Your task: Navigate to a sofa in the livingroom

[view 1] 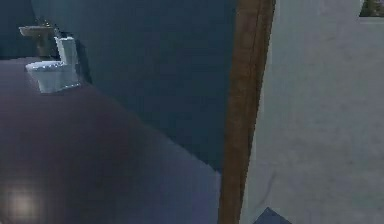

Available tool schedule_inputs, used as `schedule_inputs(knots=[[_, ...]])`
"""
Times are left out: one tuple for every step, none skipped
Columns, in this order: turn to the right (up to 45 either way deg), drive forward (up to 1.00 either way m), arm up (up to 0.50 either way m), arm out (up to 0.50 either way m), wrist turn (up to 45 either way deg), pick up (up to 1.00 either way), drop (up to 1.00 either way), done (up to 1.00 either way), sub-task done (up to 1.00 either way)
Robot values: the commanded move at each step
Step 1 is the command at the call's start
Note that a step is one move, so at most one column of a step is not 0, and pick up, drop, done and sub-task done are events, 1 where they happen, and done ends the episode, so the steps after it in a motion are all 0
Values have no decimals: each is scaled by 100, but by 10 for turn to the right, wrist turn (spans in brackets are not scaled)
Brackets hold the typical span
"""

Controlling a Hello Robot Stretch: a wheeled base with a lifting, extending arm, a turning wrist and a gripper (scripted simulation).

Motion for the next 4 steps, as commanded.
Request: schedule_inputs(knots=[[0, 20, 0, 0, 0, 0, 0, 0, 0], [-420, 0, 0, 0, 0, 0, 0, 0, 0], [0, 100, 0, 0, 0, 0, 0, 0, 0], [0, 35, 0, 0, 0, 0, 0, 0, 0]])
